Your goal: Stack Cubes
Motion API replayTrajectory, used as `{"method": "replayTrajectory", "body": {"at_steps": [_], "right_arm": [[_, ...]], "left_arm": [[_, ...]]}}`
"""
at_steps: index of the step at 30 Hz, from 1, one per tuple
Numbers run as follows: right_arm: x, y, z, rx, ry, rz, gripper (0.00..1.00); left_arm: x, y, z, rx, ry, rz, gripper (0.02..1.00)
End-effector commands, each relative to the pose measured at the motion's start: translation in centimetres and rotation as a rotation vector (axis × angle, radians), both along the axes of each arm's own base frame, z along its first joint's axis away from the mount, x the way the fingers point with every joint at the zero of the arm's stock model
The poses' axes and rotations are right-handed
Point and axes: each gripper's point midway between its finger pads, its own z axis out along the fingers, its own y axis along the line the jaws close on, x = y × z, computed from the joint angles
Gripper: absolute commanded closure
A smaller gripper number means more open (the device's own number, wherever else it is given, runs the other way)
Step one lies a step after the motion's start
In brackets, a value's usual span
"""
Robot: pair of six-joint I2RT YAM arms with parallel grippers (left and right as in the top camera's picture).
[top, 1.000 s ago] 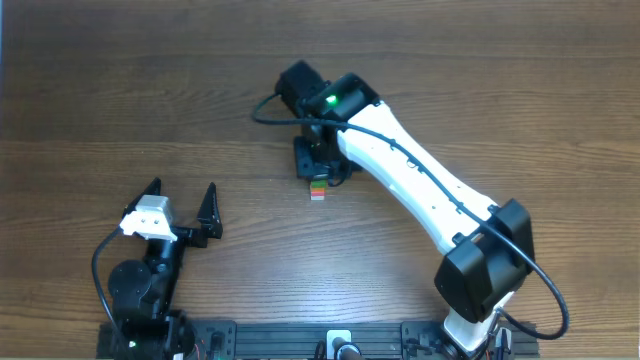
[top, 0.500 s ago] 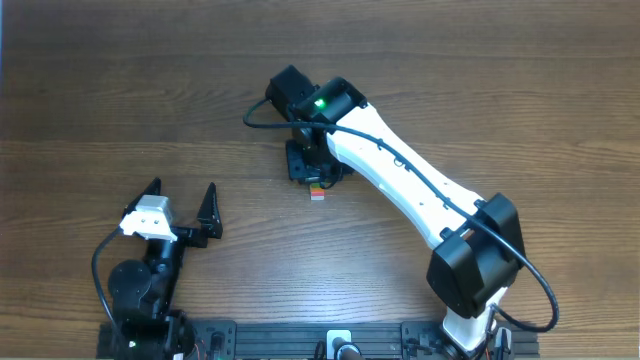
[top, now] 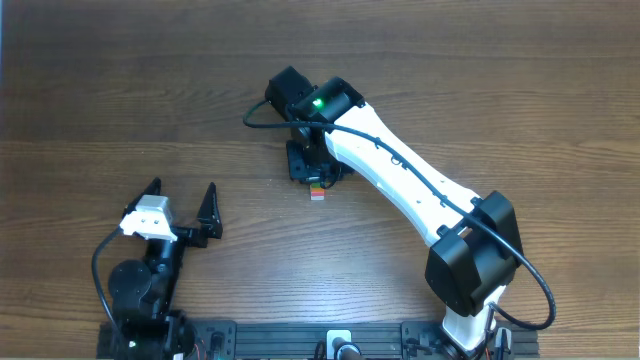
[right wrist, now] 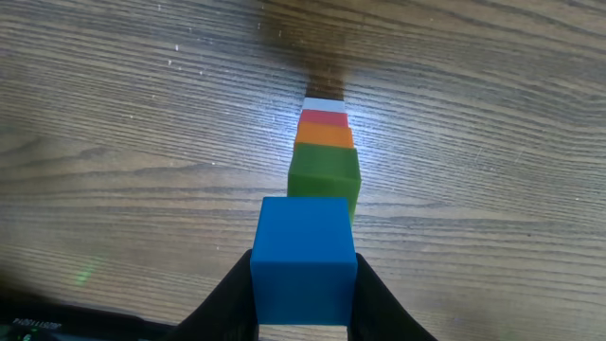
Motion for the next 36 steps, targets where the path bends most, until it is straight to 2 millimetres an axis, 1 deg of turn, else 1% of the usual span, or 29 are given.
{"method": "replayTrajectory", "body": {"at_steps": [1, 24, 36], "right_arm": [[0.6, 0.2, 0.0, -0.011, -0.019, 0.006, 0.794], [0.6, -0.3, -0.4, -0.036, -0.025, 0.004, 0.763], [0.5, -0.4, -1.1, -0.049, -0.009, 0.004, 0.759]], "left_arm": [[0.0, 0.0, -0.1, 0.014, -0.005, -0.005, 0.018], [0.0, 0.0, -0.1, 0.014, -0.005, -0.005, 0.020], [0.0, 0.0, -0.1, 0.014, -0.005, -0.005, 0.018]]}}
